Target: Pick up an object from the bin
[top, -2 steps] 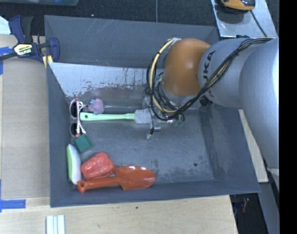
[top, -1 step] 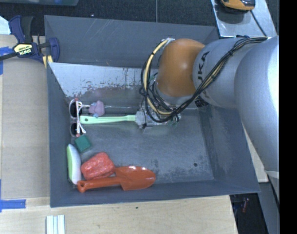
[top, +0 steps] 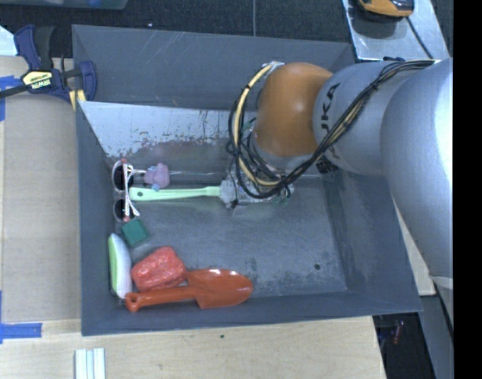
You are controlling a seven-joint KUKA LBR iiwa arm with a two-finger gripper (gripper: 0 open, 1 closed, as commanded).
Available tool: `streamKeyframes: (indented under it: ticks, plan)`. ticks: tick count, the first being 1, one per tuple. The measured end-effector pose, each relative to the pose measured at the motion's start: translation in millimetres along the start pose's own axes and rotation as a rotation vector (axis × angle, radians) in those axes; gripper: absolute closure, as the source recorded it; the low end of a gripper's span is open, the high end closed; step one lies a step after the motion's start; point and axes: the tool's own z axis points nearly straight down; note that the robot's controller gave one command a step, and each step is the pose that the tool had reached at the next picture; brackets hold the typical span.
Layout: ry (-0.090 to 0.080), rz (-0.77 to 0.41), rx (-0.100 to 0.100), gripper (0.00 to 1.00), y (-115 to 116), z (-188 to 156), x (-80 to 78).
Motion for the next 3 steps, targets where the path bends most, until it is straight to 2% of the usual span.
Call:
streamKeyframes:
  ticks: [3]
  plan:
    - [-0.005,-0.001,0.0,1.0,-0.4,-43.4,-1.2]
